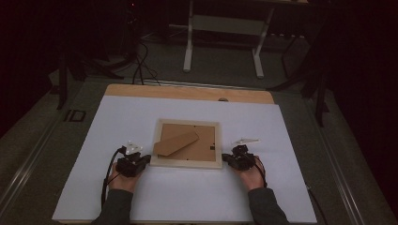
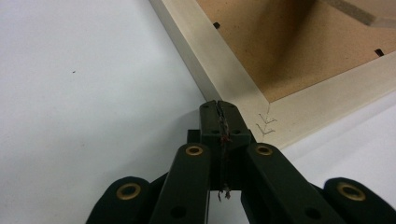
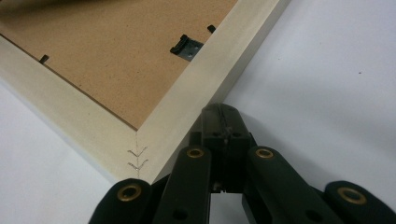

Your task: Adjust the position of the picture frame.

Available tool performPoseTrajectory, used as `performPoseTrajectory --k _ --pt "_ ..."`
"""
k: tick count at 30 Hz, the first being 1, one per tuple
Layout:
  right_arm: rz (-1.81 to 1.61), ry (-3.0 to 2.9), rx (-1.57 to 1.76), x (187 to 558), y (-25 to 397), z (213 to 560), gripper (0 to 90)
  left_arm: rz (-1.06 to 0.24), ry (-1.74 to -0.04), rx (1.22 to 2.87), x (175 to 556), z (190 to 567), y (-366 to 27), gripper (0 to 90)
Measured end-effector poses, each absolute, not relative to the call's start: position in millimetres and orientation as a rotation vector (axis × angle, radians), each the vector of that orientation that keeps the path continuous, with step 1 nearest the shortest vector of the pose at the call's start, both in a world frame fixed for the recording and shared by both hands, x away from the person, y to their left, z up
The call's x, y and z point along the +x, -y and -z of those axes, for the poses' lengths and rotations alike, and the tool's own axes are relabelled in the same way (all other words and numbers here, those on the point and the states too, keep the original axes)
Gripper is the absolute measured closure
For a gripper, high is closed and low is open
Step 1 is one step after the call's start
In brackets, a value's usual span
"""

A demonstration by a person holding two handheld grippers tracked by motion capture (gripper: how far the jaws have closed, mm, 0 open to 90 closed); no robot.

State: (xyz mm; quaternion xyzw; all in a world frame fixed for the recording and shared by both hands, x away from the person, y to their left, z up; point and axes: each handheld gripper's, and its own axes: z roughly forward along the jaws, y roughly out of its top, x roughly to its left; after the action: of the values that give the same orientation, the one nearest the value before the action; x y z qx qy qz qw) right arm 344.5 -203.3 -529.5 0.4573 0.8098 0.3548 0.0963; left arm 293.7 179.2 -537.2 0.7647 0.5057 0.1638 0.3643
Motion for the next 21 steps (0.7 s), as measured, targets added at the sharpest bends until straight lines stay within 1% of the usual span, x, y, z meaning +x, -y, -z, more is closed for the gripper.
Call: performPoseTrajectory --k 21 --pt "-1.08 -2.406 1.332 344.6 194.8 530.7 90.0 -0.422 -1.325 1.954 291.8 536.6 -188.8 90.0"
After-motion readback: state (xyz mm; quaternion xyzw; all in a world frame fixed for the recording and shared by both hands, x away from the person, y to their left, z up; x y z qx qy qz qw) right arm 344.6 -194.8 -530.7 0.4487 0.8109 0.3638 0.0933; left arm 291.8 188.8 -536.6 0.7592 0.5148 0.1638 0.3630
